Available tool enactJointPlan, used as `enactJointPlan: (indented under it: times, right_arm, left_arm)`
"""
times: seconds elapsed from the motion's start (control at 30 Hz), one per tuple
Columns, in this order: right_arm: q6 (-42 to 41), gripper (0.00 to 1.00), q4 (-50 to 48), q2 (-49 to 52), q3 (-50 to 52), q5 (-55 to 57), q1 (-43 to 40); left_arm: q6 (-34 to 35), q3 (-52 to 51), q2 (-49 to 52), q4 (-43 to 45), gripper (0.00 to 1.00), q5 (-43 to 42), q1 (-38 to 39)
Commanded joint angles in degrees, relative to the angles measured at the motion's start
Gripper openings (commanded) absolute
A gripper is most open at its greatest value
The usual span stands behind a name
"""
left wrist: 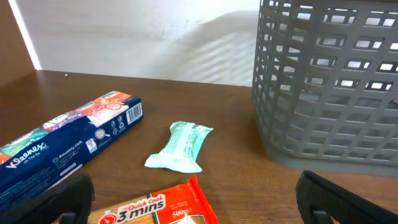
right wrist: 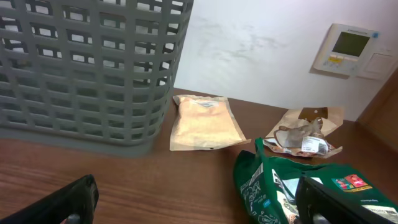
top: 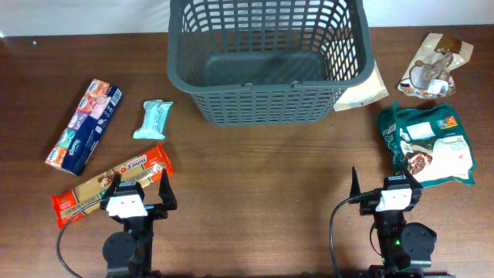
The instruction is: Pack container
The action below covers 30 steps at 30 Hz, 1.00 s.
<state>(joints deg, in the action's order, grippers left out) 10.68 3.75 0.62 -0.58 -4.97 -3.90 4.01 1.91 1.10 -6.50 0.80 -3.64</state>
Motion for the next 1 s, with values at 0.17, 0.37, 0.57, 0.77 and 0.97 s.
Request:
enactJointPlan:
  times: [0.17,0.37,0.57,0.77,0.97]
  right_arm:
    - [-0.42,0.99,0.39,-0.44,0.26,0.72,0.57]
    - [-0.42,0.99,0.39,-0.44,0.26,0.7,0.57]
    - [-0.42,0.99,0.39,-0.44,0.26,0.7,0.57]
    - [-0.42,0.99,0.39,-0.44,0.26,0.7,0.57]
    - [-0.39,0.99,0.39,-0.44,0.26,0.7,0.57]
  left_arm:
    - [-1.07,-0.52,-0.81,0.0,0.99,-0.59,0.13]
    - [-1.07,-0.52,-0.81,0.0,0.99,-0.59,0.13]
    - [-1.07,-0.52,-0.81,0.0,0.99,-0.59,0.13]
    - [-1.07,-0.52,-0.81,0.0,0.99,-0.59,0.13]
    - [-1.07,-0.52,-0.81,0.0,0.99,-0.61,0.13]
